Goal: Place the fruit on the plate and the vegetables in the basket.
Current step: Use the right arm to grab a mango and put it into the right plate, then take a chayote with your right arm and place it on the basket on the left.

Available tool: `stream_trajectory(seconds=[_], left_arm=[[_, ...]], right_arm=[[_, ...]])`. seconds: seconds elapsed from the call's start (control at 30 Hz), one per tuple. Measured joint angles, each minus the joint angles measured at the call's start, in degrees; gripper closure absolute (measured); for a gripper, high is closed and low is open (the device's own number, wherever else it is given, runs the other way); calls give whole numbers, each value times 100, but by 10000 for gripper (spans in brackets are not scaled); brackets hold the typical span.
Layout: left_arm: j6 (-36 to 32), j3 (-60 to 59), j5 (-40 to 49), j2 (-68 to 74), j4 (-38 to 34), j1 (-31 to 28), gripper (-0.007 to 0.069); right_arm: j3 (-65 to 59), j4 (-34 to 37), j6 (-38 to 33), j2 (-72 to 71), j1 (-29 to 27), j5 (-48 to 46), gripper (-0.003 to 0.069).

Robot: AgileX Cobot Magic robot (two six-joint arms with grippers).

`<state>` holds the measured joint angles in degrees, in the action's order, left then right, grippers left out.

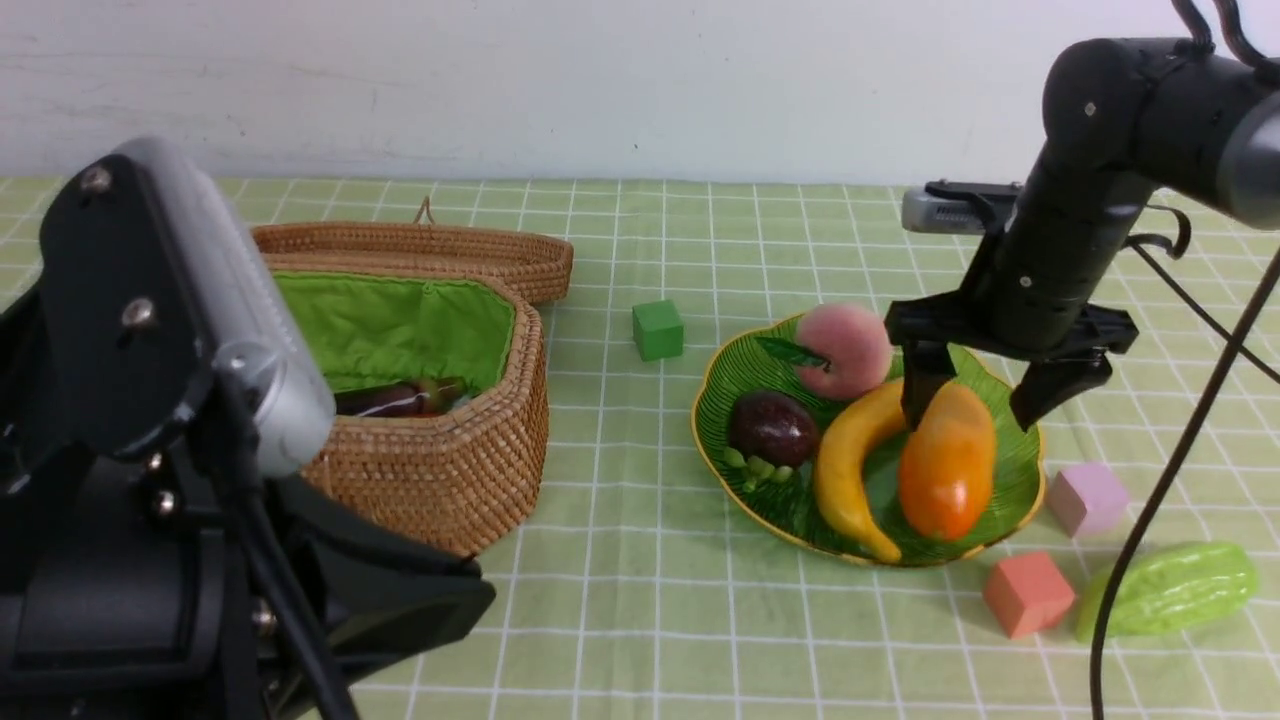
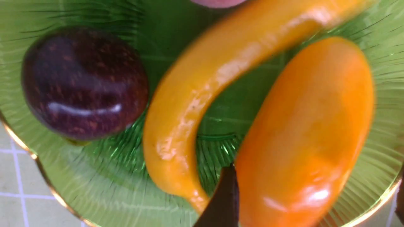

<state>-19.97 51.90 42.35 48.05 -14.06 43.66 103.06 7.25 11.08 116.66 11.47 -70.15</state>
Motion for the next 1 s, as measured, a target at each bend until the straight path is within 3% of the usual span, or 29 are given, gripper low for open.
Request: stream_trajectory(seconds=[0.2, 0.3, 0.33, 0.47, 0.53, 0.73, 0.9, 1.0], left_arm=[[0, 0, 25, 0, 0, 0, 609], [0, 0, 87, -11, 0, 0, 608], [0, 0, 87, -11, 0, 0, 608], [0, 0, 93, -118, -5, 0, 608], [0, 0, 107, -157, -5, 0, 608], [0, 0, 143, -195, -5, 0, 607], [0, 0, 150, -201, -27, 0, 606], [0, 0, 163, -201, -27, 0, 606]], right_arm=[[-72, -112, -7, -639, 0, -7, 72], [-487, -248, -7, -1382, 0, -8, 202], [-530, -261, -1, -1434, 0, -8, 210], [-1840, -924, 295, -2612, -163, -29, 350], [-2477, -1164, 550, -2886, -480, -67, 367], [-3374, -803, 1116, -2913, -1358, 64, 288], [-3535, -315, 1365, -2685, -1536, 933, 65], [-3535, -304, 1635, -2369, -1536, 1018, 1]])
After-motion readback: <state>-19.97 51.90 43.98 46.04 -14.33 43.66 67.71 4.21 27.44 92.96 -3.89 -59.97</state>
